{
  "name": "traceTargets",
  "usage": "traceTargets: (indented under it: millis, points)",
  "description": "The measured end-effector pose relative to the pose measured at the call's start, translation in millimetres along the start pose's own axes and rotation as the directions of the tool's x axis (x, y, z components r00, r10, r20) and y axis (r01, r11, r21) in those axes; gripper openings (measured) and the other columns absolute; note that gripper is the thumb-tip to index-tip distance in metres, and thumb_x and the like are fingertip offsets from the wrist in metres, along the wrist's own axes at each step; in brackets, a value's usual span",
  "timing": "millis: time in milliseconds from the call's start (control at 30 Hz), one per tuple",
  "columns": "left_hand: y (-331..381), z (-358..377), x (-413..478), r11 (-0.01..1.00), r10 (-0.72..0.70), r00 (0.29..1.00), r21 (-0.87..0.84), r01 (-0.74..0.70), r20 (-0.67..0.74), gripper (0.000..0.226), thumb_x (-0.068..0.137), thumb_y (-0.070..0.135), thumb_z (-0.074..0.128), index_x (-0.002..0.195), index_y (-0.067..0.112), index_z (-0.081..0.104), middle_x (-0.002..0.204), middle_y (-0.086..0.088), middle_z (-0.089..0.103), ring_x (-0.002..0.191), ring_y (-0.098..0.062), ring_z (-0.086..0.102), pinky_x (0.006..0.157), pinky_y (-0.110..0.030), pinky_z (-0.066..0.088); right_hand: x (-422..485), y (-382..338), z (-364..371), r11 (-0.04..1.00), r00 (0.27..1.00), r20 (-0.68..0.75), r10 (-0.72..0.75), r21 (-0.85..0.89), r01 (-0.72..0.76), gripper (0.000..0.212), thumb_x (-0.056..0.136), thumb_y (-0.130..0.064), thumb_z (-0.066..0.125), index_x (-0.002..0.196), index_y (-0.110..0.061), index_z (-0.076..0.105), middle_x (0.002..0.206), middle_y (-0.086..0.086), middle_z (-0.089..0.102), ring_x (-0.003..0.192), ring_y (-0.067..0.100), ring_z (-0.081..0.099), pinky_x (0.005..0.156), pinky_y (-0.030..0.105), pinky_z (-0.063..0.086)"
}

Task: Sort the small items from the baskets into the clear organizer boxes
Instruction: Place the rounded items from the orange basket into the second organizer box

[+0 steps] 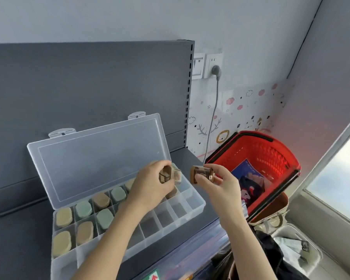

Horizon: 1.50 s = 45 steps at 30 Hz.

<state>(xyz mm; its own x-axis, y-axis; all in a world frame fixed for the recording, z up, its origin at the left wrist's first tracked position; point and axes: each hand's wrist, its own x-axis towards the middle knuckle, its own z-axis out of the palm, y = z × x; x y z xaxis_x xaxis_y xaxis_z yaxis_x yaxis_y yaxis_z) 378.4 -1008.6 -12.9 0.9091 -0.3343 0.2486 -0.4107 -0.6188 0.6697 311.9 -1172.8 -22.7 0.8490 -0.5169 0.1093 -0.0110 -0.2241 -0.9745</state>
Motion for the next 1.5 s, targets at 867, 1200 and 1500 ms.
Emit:
traceTargets:
  millis: [867,1200,1500]
  points:
    - [21,51,32,0.869,-0.219,0.962,0.481,0.116,0.163,0.043,0.08,0.047,0.066,0.107,0.023,0.043,0.101,0.003,0.062,0.086,-0.02,0.059,0.067,-0.034,0.052,56,29,-21,0.999,0.973,0.228,0.015,0.04,-0.025,0.023,0.079,-0.019,0.072,0.099,-0.029,0.066,0.09,-0.009,0.069,0.085,0.005,0.065,0.067,0.016,0.047]
    - [13,23,4,0.952,-0.277,0.935,-0.067,0.298,0.221,0.047,0.077,0.014,0.066,0.115,0.034,0.046,0.114,0.005,0.043,0.092,-0.006,0.049,0.07,-0.02,0.041,46,22,-19,0.996,0.983,0.186,0.011,0.088,-0.028,0.023,0.079,-0.019,0.072,0.101,-0.026,0.067,0.085,-0.011,0.07,0.082,0.005,0.066,0.067,0.018,0.047]
    - [13,23,-5,0.986,-0.159,0.975,0.078,0.148,0.156,0.052,0.073,0.04,0.077,0.114,0.03,0.046,0.106,0.016,0.053,0.093,-0.002,0.053,0.068,-0.01,0.04,43,25,-15,0.993,0.988,0.156,0.023,0.108,-0.04,0.023,0.079,-0.018,0.072,0.1,-0.024,0.067,0.085,-0.009,0.071,0.083,0.007,0.067,0.068,0.019,0.053]
